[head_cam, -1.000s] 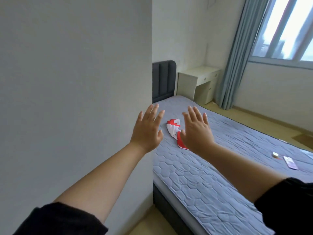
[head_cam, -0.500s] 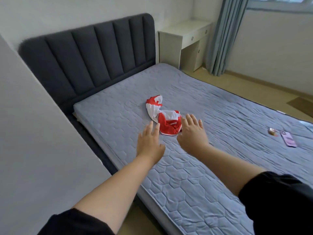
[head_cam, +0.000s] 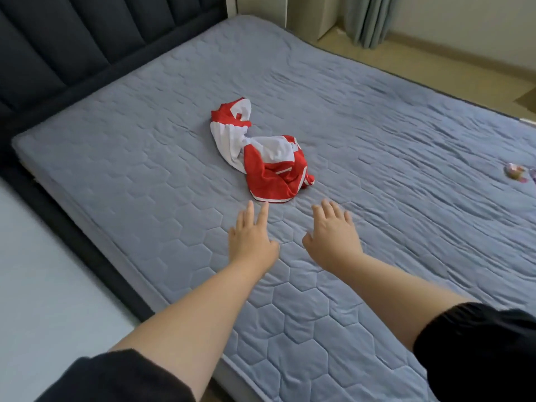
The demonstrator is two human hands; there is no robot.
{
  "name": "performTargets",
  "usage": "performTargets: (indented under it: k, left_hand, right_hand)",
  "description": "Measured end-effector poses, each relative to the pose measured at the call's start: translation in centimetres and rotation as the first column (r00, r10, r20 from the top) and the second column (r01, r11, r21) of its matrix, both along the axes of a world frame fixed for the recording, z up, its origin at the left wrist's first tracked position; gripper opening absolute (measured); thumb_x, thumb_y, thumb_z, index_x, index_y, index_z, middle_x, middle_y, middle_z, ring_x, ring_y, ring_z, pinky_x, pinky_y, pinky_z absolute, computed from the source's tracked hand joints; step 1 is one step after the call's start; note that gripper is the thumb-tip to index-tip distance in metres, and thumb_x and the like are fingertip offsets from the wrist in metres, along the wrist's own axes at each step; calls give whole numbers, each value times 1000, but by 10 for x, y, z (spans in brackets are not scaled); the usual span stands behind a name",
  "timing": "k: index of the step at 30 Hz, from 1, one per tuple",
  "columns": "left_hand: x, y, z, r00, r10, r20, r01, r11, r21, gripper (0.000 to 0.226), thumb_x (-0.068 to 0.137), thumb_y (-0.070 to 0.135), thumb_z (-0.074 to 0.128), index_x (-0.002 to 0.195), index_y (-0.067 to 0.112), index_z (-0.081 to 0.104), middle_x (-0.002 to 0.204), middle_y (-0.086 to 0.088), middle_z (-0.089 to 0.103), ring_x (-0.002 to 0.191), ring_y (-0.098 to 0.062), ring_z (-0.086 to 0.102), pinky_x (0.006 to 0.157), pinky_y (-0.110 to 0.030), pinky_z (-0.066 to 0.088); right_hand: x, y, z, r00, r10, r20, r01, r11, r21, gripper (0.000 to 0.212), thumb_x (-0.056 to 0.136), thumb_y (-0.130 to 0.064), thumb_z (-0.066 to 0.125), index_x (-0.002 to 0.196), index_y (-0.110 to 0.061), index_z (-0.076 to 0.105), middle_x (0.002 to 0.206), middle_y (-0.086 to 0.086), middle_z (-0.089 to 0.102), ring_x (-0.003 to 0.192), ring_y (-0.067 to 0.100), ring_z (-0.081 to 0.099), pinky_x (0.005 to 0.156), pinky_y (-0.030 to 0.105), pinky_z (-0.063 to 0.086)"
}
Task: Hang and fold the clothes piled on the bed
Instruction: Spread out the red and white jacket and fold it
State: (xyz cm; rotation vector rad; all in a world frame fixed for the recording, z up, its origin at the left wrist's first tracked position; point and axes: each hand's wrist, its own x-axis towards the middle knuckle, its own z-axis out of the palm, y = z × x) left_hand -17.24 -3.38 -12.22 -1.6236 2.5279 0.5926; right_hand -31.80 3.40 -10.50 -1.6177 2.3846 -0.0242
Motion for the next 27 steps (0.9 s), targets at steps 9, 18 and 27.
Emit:
performTargets:
  k: [9,18,27]
  left_hand:
    - [0,-117,-184,980,5,197,-21,997,76,93,90,52,54,145,43,-20,159,4,-16,147,-26,-11,109,-63,17]
    - [18,-122,-304,921,-123,369,94,991,96,103,76,78,47,144,45,-22,158,-7,-19,145,-27,-17,108,-66,10]
    - [12,-133,-312,899,-198,391,160,979,128,103,75,77,49,143,46,-22,155,-15,-25,142,-34,-23,103,-70,17]
  right_hand:
    - [4,-92,-165,995,-74,71,68,993,93,67,92,-35,50,146,-10,21,159,11,8,147,25,7,118,43,10]
    - [9,-167,-255,971,-168,167,158,985,72,78,89,-27,58,150,-13,12,160,7,-8,147,26,1,115,52,15]
    - [-31,-236,-282,941,-259,218,224,959,171,94,82,-9,52,151,-33,-7,136,16,44,119,39,46,96,43,43]
